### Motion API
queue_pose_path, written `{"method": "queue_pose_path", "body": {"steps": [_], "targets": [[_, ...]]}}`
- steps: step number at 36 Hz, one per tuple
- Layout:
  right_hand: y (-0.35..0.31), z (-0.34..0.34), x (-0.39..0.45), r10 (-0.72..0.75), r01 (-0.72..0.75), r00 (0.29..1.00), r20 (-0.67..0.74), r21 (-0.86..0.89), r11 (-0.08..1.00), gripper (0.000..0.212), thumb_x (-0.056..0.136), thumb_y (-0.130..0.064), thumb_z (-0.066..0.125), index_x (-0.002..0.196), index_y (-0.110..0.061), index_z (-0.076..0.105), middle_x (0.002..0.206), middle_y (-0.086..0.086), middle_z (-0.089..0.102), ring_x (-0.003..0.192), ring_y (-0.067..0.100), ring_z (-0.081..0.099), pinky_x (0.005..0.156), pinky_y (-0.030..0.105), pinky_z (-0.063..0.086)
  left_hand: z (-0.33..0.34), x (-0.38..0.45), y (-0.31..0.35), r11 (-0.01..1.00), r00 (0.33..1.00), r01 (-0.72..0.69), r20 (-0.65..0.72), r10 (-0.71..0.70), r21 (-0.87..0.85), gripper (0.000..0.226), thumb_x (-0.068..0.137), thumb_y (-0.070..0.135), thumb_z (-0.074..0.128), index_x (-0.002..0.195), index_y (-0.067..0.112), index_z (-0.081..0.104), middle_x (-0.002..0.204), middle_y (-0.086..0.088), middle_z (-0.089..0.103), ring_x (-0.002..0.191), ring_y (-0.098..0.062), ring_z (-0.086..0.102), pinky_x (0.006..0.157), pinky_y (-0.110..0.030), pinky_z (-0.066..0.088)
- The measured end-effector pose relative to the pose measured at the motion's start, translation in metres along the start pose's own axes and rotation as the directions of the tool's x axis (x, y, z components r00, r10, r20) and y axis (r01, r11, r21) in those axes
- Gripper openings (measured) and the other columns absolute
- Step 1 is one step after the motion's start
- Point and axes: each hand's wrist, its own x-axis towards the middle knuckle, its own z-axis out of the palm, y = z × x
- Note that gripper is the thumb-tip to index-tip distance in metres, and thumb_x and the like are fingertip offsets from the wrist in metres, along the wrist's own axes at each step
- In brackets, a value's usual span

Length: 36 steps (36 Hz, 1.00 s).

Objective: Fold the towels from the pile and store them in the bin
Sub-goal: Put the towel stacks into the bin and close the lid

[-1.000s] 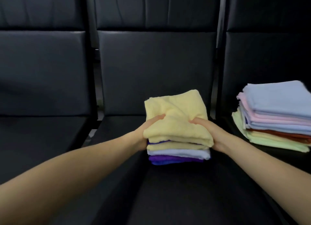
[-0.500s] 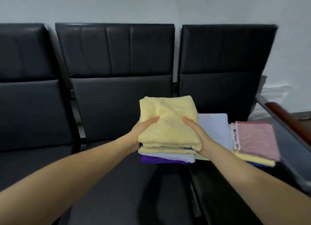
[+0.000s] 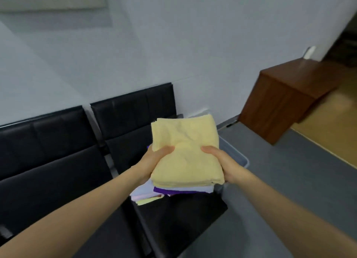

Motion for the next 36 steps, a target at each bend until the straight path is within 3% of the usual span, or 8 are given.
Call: {"method": "queue_pose_path", "body": {"steps": [5, 9, 13, 15, 20, 26, 33, 36], "targets": [[-0.014, -0.048, -0.025, -0.021, 0.046, 0.981, -0.195, 0.128, 0.991, 0.027, 0.088, -0.032, 0.065, 0.111, -0.016, 0.064, 0.098, 0.004, 0.076, 0.095, 0.022, 0.07, 0.093, 0.041, 0.051, 0.063, 0.029, 0.018, 0.995, 0.99, 0.1, 0.1, -0.1, 0.003, 0.092, 0.065, 0.046, 0.083, 0.14, 0.025, 0.035, 0.128, -0.001, 0.06, 0.112, -0.02, 0.063, 0.088, -0.035, 0.053], [-0.024, -0.078, -0.029, -0.037, 0.098, 0.946, -0.321, 0.177, 0.979, 0.058, 0.078, -0.041, 0.072, 0.127, -0.012, 0.06, 0.115, 0.012, 0.071, 0.107, 0.03, 0.067, 0.096, 0.044, 0.05, 0.109, 0.05, 0.037, 0.996, 0.982, 0.076, 0.174, -0.067, -0.048, 0.066, 0.077, 0.054, 0.072, 0.132, 0.023, 0.051, 0.121, -0.002, 0.068, 0.109, -0.02, 0.066, 0.092, -0.035, 0.052], [-0.023, -0.115, -0.037, -0.057, 0.161, 0.888, -0.455, 0.193, 0.968, 0.087, 0.054, -0.052, 0.087, 0.127, -0.013, 0.06, 0.121, 0.013, 0.068, 0.11, 0.031, 0.066, 0.1, 0.047, 0.049, 0.147, 0.076, 0.045, 0.996, 0.972, 0.079, 0.227, -0.067, -0.042, 0.08, 0.07, 0.06, 0.072, 0.137, 0.021, 0.05, 0.124, -0.004, 0.067, 0.11, -0.022, 0.066, 0.099, -0.039, 0.05], [-0.02, -0.133, -0.039, -0.052, 0.154, 0.867, -0.495, 0.167, 0.974, 0.106, 0.04, -0.06, 0.091, 0.13, -0.015, 0.058, 0.121, 0.01, 0.068, 0.11, 0.03, 0.065, 0.103, 0.047, 0.047, 0.166, 0.089, 0.043, 0.996, 0.967, 0.087, 0.241, -0.078, -0.026, 0.073, 0.077, 0.055, 0.071, 0.137, 0.019, 0.05, 0.124, -0.006, 0.066, 0.111, -0.024, 0.065, 0.097, -0.039, 0.051], [-0.014, -0.191, -0.035, 0.02, 0.119, 0.857, -0.515, 0.235, 0.965, 0.116, 0.032, -0.062, 0.093, 0.132, -0.017, 0.057, 0.123, 0.01, 0.067, 0.111, 0.031, 0.065, 0.103, 0.048, 0.047, 0.212, 0.123, 0.03, 0.988, 0.961, 0.148, 0.244, -0.133, -0.043, 0.06, 0.084, 0.047, 0.069, 0.133, 0.015, 0.054, 0.121, -0.007, 0.068, 0.109, -0.024, 0.066, 0.086, -0.034, 0.053], [-0.009, -0.268, -0.022, 0.025, 0.063, 0.916, -0.401, 0.203, 0.977, 0.093, 0.054, -0.063, 0.087, 0.13, -0.017, 0.059, 0.123, 0.01, 0.068, 0.115, 0.031, 0.064, 0.108, 0.049, 0.043, 0.265, 0.173, 0.002, 0.975, 0.958, 0.208, 0.218, -0.187, -0.08, 0.051, 0.088, 0.041, 0.065, 0.132, 0.016, 0.055, 0.12, -0.007, 0.068, 0.108, -0.026, 0.066, 0.083, -0.036, 0.053], [-0.035, -0.375, 0.016, 0.071, -0.032, 0.947, -0.313, 0.125, 0.992, 0.033, 0.088, -0.044, 0.063, 0.111, -0.021, 0.063, 0.112, 0.006, 0.071, 0.107, 0.027, 0.065, 0.095, 0.041, 0.05, 0.339, 0.242, -0.014, 0.964, 0.968, 0.229, 0.135, -0.211, -0.139, 0.042, 0.096, 0.036, 0.055, 0.131, 0.013, 0.054, 0.124, -0.01, 0.065, 0.11, -0.026, 0.063, 0.077, -0.03, 0.053], [-0.041, -0.415, 0.03, 0.104, -0.075, 0.957, -0.272, 0.113, 0.991, 0.047, 0.083, -0.047, 0.069, 0.12, -0.019, 0.063, 0.117, 0.006, 0.071, 0.111, 0.027, 0.064, 0.1, 0.043, 0.048, 0.364, 0.265, -0.024, 0.961, 0.974, 0.216, 0.111, -0.199, -0.172, 0.046, 0.095, 0.037, 0.055, 0.134, 0.013, 0.052, 0.125, -0.009, 0.065, 0.112, -0.026, 0.062, 0.081, -0.032, 0.052]]}}
